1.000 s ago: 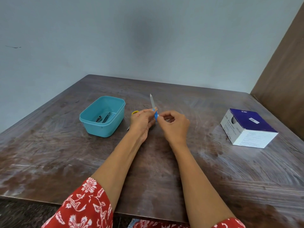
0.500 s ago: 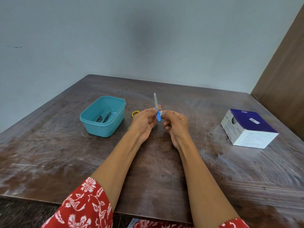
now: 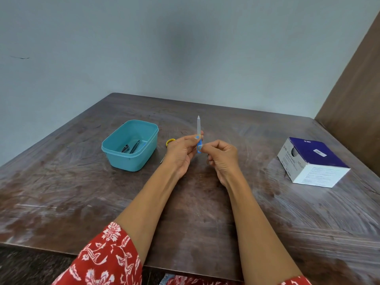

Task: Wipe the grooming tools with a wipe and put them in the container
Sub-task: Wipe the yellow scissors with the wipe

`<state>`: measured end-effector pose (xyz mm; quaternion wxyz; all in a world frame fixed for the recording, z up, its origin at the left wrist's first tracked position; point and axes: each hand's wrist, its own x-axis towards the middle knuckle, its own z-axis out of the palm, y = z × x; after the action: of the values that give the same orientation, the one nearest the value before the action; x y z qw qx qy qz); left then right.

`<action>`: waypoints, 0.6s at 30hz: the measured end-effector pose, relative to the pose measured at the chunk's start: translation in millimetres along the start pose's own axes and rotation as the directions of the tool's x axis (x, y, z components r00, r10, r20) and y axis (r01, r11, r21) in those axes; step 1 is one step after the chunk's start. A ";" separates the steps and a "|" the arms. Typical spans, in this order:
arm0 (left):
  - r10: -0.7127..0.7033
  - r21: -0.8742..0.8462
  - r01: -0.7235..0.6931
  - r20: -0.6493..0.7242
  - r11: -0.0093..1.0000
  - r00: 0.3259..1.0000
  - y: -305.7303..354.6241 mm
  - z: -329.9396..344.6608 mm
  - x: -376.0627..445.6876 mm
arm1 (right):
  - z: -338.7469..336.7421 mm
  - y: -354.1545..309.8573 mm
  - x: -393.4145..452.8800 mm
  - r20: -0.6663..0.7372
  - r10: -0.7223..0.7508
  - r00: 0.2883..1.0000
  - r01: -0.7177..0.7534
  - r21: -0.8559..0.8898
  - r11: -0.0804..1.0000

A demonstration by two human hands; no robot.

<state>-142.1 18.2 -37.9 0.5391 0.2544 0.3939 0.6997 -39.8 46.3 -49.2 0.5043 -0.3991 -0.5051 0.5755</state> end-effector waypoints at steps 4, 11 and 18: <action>0.002 0.000 -0.002 -0.007 1.000 1.000 -0.2 -0.6 -0.5 | 3.1 -5.6 -3.3 -0.025 -0.100 0.995 0.099 -0.036 0.994; 0.011 0.045 -0.010 -0.030 0.999 0.999 -1.6 0.3 -0.3 | 3.2 -3.7 -2.5 -0.046 -0.119 0.992 0.113 -0.109 0.988; 0.014 0.041 -0.013 -0.022 0.999 1.000 -1.1 0.1 -1.0 | 2.6 -6.1 -3.6 -0.053 -0.154 0.987 0.149 -0.089 0.985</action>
<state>-141.2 17.4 -38.7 0.5247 0.2602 0.4122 0.6979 -40.7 42.2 -42.9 0.5442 -0.3974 -0.5427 0.5014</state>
